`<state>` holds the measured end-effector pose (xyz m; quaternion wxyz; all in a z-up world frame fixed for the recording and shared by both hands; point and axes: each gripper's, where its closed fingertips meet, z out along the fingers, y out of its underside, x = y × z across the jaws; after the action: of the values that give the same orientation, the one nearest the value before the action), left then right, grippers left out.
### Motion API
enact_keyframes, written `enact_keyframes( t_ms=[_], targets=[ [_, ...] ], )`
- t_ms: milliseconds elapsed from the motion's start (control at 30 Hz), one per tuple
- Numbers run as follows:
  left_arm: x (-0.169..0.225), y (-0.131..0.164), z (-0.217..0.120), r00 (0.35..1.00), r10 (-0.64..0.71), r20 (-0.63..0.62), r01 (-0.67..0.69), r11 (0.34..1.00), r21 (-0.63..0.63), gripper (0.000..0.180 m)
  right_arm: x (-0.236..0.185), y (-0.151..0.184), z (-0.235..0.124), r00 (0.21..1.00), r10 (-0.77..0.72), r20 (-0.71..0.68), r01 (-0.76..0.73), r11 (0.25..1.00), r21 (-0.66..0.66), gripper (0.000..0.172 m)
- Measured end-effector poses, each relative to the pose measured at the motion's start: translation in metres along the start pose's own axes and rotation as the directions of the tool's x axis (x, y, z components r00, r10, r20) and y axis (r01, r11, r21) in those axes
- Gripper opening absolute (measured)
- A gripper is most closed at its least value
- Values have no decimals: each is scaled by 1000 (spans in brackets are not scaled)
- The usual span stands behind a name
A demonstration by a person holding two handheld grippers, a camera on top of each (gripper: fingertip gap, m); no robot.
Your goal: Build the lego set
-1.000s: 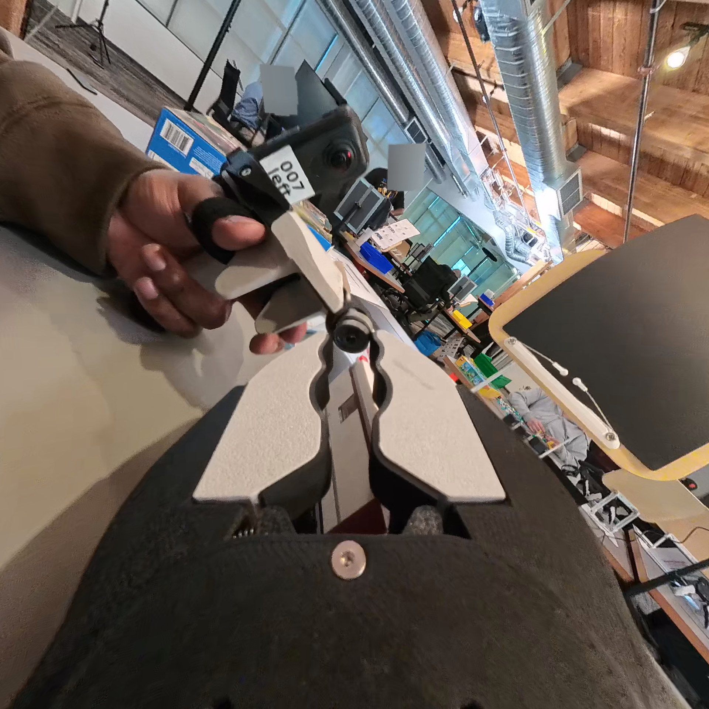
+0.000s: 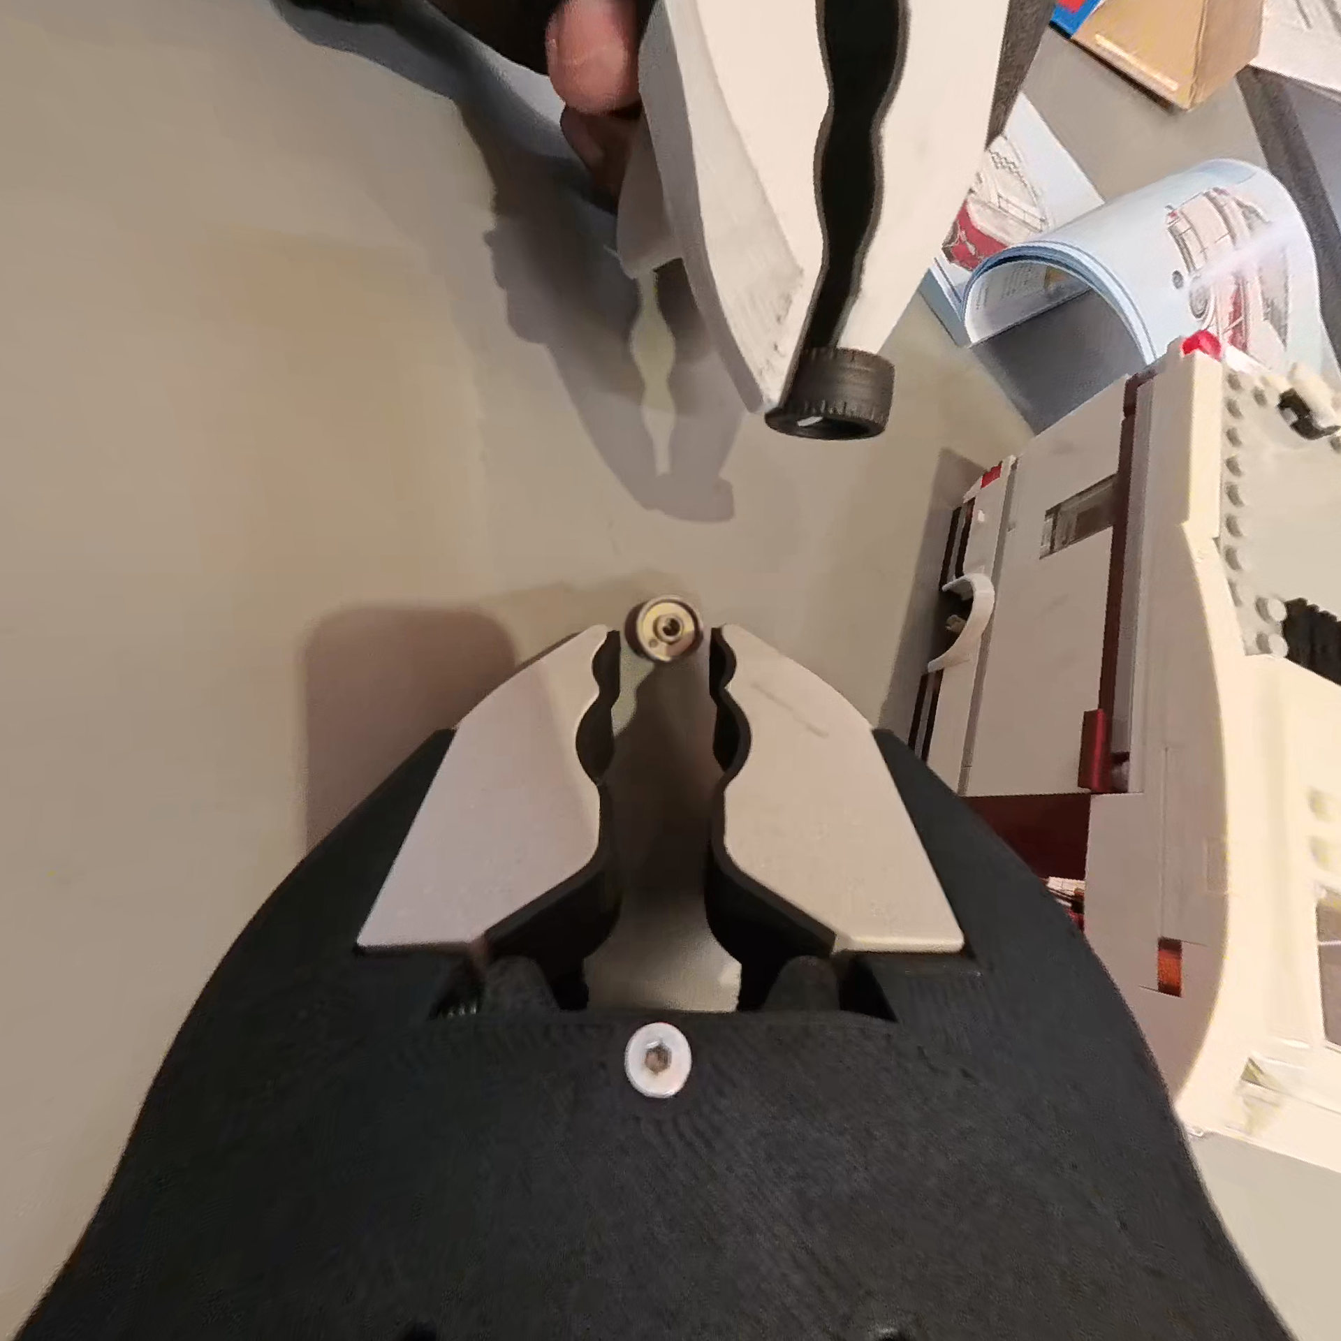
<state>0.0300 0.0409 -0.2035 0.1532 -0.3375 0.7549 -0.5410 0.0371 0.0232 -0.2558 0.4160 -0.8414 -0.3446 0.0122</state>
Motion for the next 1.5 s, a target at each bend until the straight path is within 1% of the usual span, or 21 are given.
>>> enact_keyframes(
  t_ms=[100,200,267,433,567,667,733,867,967,1133,1267,1400,1500],
  targets=[
    [0,0,0,1000,-2,-5,2,1000,3,5,0,-1,-1,1000,-14,-5,14,1000,13,24],
    [4,0,0,1000,9,-18,-9,1000,1,5,-2,-9,-5,999,-37,1,37,997,66,23],
    [10,1,2,999,29,-44,-29,1000,-7,5,-3,-18,-10,997,-72,-20,74,991,111,22],
    [21,7,8,993,97,-72,-101,993,-54,5,5,-35,-18,960,-202,-192,236,956,176,23],
    [27,2,9,989,116,-93,-118,993,-21,5,6,-46,-22,921,-254,-297,319,927,197,27],
    [33,-8,8,988,84,-131,-78,996,48,5,5,-50,-19,915,-244,-321,317,927,200,33],
    [38,-14,7,984,63,-165,-49,995,86,5,7,-52,-19,910,-228,-347,311,928,207,33],
    [44,-21,4,974,26,-225,5,991,137,5,9,-60,-25,907,-184,-379,295,919,260,26],
    [40,-23,2,976,8,-216,26,988,155,7,14,-62,-30,896,-177,-408,304,913,271,20],
    [28,-22,1,987,-15,-157,38,989,146,14,19,-58,-31,896,-165,-413,290,921,261,19],
    [19,-20,-2,994,-13,-108,28,990,141,13,23,-53,-30,899,-156,-410,274,929,247,19],
    [16,-22,-3,994,-33,-102,49,987,155,10,24,-51,-31,900,-161,-406,276,930,243,20],
    [15,-22,-4,990,-71,-120,90,983,161,10,24,-51,-31,895,-171,-413,287,928,237,21]
  ],
)
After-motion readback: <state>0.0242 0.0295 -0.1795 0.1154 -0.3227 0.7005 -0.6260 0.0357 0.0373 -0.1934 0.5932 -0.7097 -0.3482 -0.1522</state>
